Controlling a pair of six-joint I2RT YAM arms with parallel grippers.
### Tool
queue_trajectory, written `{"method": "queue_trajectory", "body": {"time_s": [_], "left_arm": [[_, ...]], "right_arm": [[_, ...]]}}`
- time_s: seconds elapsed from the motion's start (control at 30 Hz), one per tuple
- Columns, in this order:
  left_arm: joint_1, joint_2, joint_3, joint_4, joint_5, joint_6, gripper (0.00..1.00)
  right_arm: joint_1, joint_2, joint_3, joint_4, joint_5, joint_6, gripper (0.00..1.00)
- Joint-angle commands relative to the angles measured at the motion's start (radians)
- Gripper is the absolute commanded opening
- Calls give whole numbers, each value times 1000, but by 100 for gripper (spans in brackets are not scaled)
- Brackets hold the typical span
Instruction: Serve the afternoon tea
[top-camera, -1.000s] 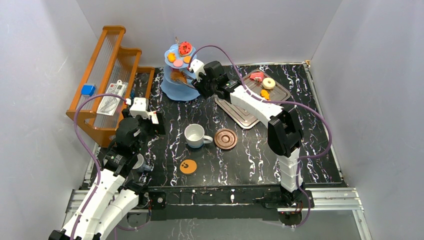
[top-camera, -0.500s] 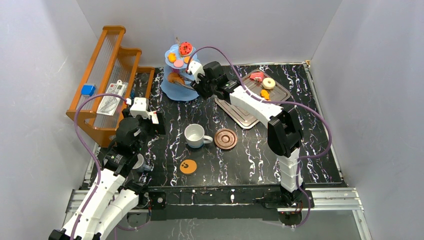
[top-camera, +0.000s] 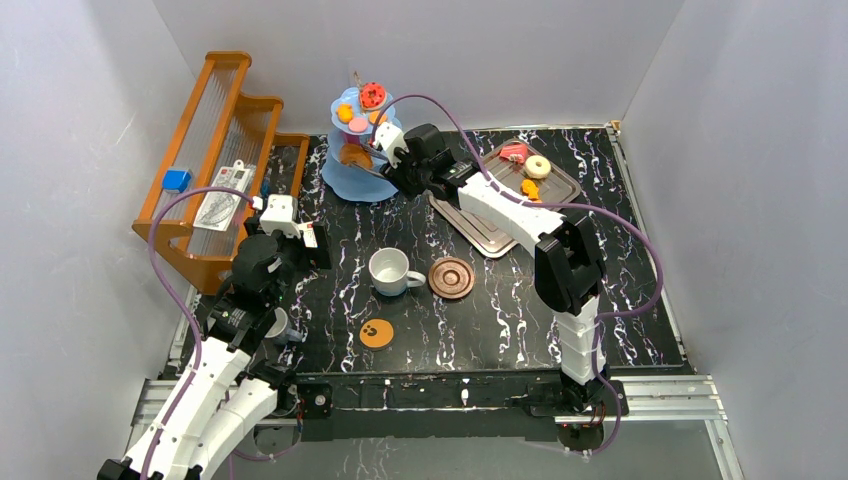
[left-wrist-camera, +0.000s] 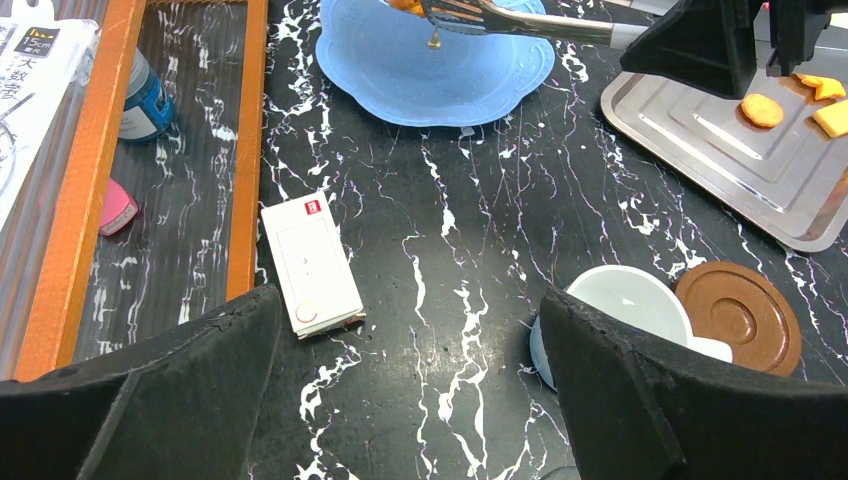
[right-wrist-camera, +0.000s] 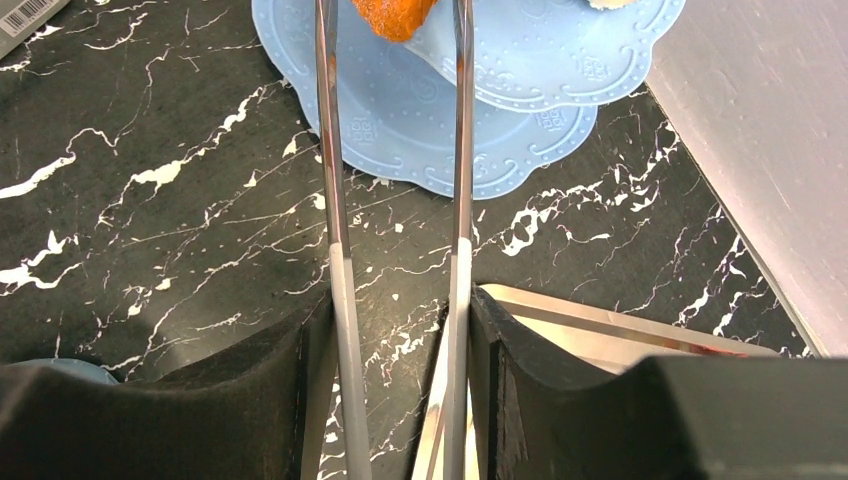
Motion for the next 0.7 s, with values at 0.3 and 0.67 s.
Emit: {"method": "queue_trajectory", "body": {"time_s": [0.3,0.67], "left_arm": [[-5,-2,26,8,-20,5,98],[-5,3,25,10,-19,5,98]], "right_arm": [[2,-71,37,63,39,-18,54],[2,-104,18,83,55,-10,56]]}}
